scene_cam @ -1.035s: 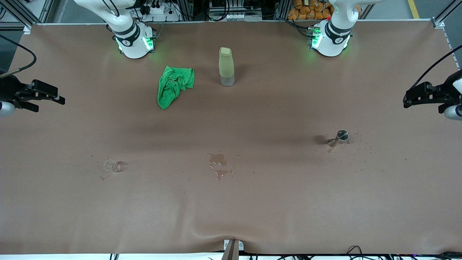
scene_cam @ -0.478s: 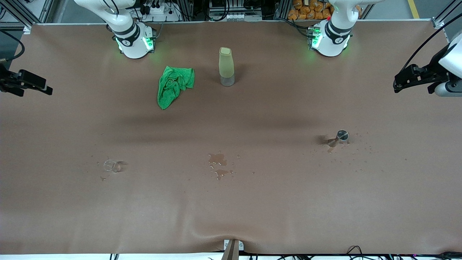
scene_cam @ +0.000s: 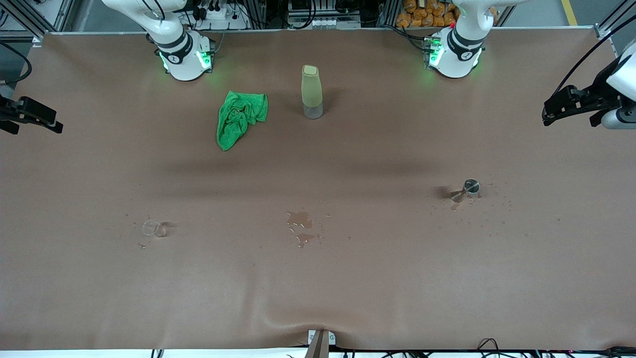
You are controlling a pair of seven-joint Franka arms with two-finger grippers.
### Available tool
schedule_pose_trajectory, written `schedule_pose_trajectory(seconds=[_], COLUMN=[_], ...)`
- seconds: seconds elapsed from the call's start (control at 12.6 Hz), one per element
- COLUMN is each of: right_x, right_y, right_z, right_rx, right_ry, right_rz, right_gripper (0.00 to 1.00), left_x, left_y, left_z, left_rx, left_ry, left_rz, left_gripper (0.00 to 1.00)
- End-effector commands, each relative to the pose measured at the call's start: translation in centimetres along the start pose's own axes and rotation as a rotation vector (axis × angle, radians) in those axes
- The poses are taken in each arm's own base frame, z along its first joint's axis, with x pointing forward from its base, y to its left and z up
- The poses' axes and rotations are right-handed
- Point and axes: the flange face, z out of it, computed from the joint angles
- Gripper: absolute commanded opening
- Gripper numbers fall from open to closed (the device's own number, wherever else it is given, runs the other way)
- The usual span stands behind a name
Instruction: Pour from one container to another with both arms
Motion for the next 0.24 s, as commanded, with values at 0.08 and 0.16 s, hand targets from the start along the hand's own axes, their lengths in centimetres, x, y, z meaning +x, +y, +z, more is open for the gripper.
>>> schedule_pose_trajectory(seconds=[0.08, 0.16], right_x=[-0.1, 0.1], right_y=[-1.4, -2.0], right_z=[-0.7, -0.8], right_rx=[-0.048, -0.055], right_ry=[0.015, 0.029], right_rz=[-0.019, -0.031], right_gripper=[1.0, 1.0], left_x=[-1.0, -1.1], left_y=[0.1, 0.2], left_z=[-1.2, -1.2], left_rx=[-0.01, -0.012], left_ry=[0.024, 0.021], left_rz=[-0.017, -0.016], left_gripper=[1.0, 1.0])
